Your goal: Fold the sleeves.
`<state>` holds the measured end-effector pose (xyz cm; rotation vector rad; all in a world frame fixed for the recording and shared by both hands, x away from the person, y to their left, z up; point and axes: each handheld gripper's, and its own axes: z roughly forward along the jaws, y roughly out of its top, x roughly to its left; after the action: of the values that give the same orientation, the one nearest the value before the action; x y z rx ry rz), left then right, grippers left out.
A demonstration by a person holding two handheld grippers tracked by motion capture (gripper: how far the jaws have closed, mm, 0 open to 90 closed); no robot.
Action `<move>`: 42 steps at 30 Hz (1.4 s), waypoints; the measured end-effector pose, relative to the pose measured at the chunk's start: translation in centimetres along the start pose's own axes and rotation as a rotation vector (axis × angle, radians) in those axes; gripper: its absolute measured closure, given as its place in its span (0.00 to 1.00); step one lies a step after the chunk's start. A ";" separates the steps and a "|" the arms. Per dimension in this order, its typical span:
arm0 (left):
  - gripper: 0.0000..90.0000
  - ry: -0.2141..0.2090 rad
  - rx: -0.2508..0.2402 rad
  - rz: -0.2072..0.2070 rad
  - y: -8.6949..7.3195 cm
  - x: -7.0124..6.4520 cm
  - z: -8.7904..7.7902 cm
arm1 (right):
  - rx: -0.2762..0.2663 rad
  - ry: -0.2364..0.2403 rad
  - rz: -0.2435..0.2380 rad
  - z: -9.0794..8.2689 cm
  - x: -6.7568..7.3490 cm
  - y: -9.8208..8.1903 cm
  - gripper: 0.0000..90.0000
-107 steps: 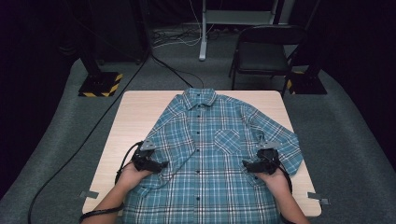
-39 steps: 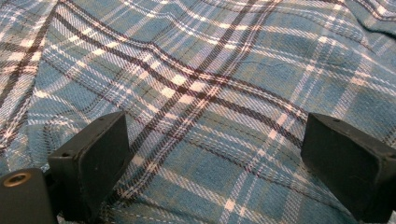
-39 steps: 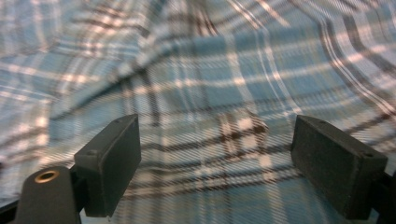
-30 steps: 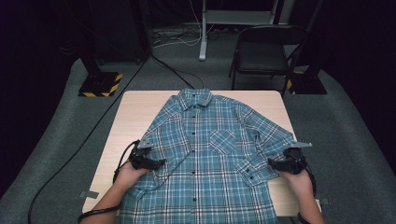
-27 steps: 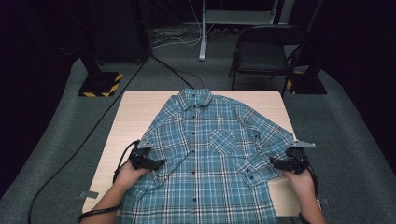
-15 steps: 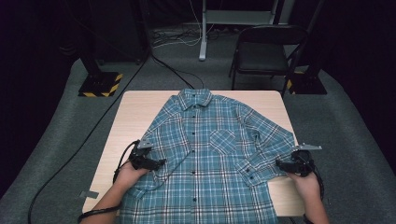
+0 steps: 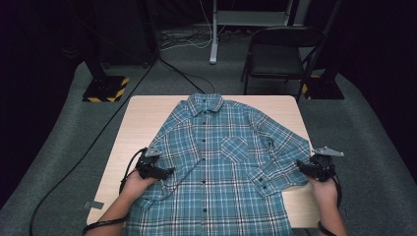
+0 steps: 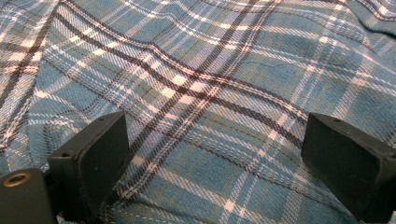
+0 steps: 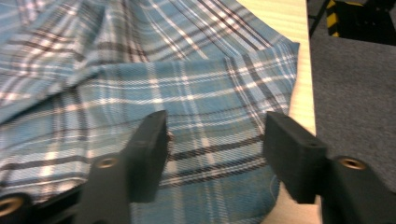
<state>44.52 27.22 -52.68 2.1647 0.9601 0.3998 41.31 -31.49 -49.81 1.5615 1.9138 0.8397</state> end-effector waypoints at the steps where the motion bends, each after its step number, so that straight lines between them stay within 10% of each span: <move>1: 0.08 0.001 0.000 0.001 0.0 0.0 0.0 | 0.007 -0.003 -0.004 0.2 -0.1 -0.1 0.51; 9: 0.08 0.007 -0.002 -0.004 -0.1 -0.1 0.0 | 0.084 0.013 0.017 1.4 -0.6 -0.3 0.71; 29: 0.08 0.013 -0.003 -0.007 -0.1 -0.1 0.0 | 0.031 -0.110 0.081 3.1 -2.9 1.0 0.56; 37: 0.08 0.014 -0.003 -0.007 -0.1 -0.2 0.0 | 0.039 -0.089 0.128 3.8 -4.2 1.2 0.54; 42: 0.08 0.014 -0.003 -0.007 -0.1 -0.2 0.0 | 0.050 -0.056 0.096 3.9 -4.0 1.5 0.71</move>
<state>44.39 27.13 -52.72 2.1578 0.9741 0.4130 45.95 -34.70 -51.22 1.7006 1.8455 0.7845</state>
